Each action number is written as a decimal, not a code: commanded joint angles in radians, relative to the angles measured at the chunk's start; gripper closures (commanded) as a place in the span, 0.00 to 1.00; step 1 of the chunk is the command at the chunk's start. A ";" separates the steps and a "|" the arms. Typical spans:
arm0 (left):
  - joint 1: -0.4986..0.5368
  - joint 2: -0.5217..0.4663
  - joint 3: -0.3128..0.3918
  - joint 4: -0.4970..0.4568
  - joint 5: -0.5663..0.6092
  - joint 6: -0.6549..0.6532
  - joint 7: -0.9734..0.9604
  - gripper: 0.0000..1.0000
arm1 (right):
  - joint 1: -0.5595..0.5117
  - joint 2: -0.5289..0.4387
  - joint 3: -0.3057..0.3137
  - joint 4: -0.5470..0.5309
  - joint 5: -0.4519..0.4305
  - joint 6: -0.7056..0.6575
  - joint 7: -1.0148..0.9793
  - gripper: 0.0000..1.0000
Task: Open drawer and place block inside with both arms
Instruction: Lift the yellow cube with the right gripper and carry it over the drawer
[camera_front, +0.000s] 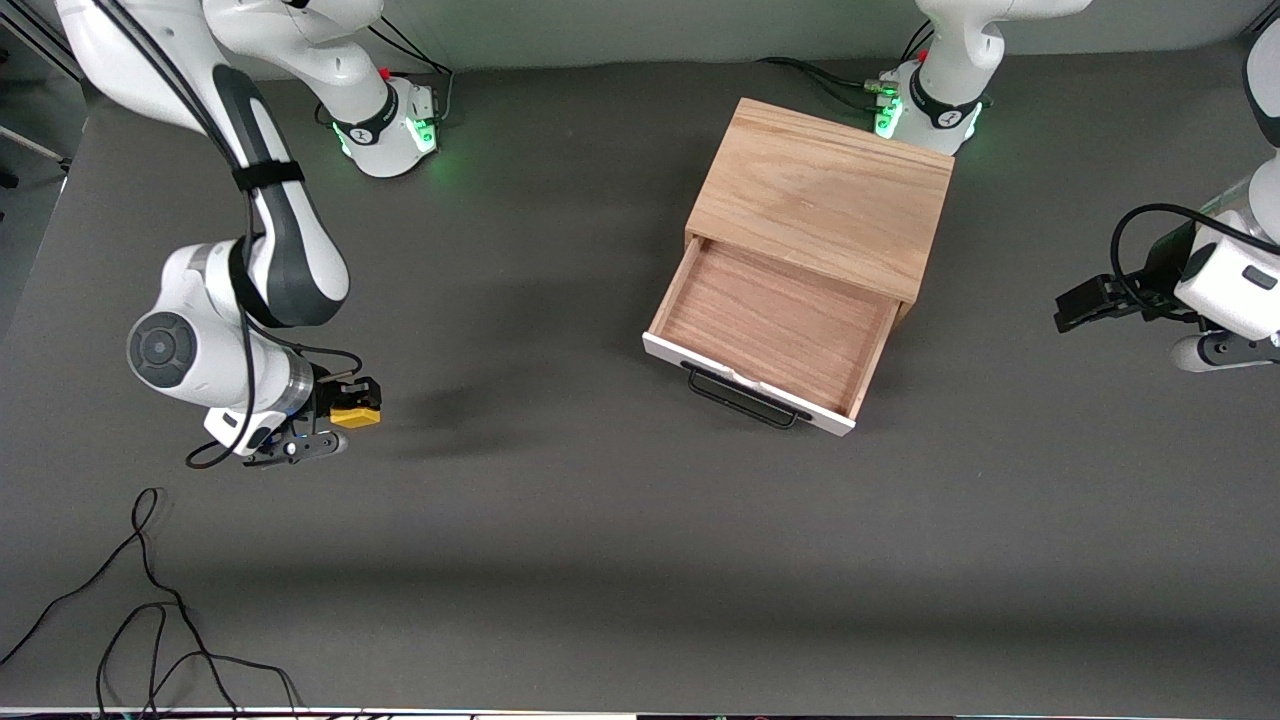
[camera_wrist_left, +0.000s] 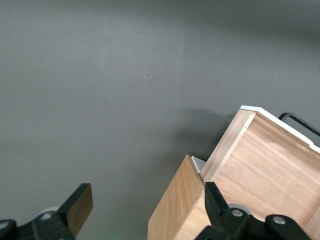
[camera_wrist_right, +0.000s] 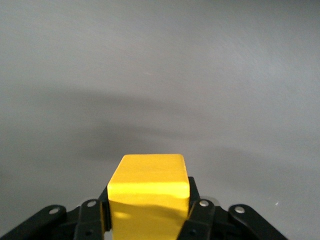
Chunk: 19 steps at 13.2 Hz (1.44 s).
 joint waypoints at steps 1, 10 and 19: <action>-0.001 -0.029 0.009 -0.023 0.005 0.011 0.091 0.00 | 0.094 0.010 -0.005 0.233 0.012 -0.234 0.133 0.83; -0.015 -0.027 -0.002 -0.026 0.034 0.011 0.095 0.00 | 0.436 0.148 -0.002 0.607 0.116 -0.304 0.882 0.83; -0.015 -0.032 -0.002 -0.026 0.039 -0.003 0.135 0.00 | 0.636 0.470 0.073 0.852 0.107 -0.026 1.487 0.84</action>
